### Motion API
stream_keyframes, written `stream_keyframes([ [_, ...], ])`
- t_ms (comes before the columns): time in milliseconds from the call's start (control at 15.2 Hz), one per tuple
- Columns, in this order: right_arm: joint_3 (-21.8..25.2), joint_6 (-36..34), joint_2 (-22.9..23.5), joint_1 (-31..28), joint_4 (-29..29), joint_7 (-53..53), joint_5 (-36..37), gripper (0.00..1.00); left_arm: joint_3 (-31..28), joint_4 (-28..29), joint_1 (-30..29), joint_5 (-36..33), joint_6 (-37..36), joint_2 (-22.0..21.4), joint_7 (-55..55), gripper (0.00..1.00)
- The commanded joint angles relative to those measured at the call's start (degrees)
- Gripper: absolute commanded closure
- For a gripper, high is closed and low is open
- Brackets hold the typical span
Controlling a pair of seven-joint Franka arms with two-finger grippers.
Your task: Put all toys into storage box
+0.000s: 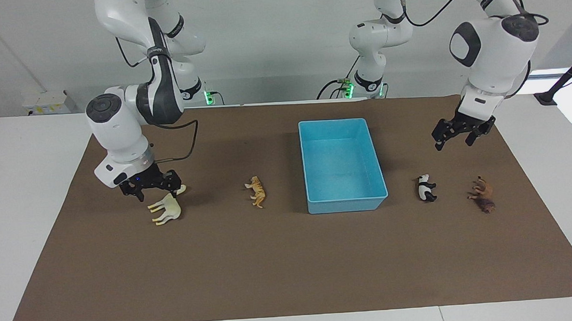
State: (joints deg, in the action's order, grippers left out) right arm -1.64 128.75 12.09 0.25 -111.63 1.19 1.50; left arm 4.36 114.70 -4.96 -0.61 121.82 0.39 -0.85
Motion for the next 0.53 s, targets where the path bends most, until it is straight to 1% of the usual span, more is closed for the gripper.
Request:
stream_keyframes([
  [0,-0.21,3.25,1.43,-0.25,-1.05,4.51,0.17,0.0,0.39,0.96,-0.14,-0.36,7.01,6.1,-1.79,0.0],
  [66,-0.12,4.31,2.23,-0.25,-1.13,5.57,0.17,0.0,0.39,1.13,-0.14,-0.36,7.81,7.6,-1.36,0.0],
  [198,-0.21,6.16,4.16,-0.25,-1.31,5.67,0.17,0.0,0.39,3.32,-0.49,-0.36,9.91,7.88,-1.26,0.0],
  [330,-0.21,8.18,5.13,-0.25,-2.36,5.67,0.17,0.0,0.3,7.27,-0.75,-0.36,13.69,8.05,-1.26,0.0],
  [462,-0.21,9.5,5.75,-0.25,-3.5,5.75,0.17,0.0,0.3,9.91,-0.75,-0.27,14.5,8.14,-0.39,0.0],
])
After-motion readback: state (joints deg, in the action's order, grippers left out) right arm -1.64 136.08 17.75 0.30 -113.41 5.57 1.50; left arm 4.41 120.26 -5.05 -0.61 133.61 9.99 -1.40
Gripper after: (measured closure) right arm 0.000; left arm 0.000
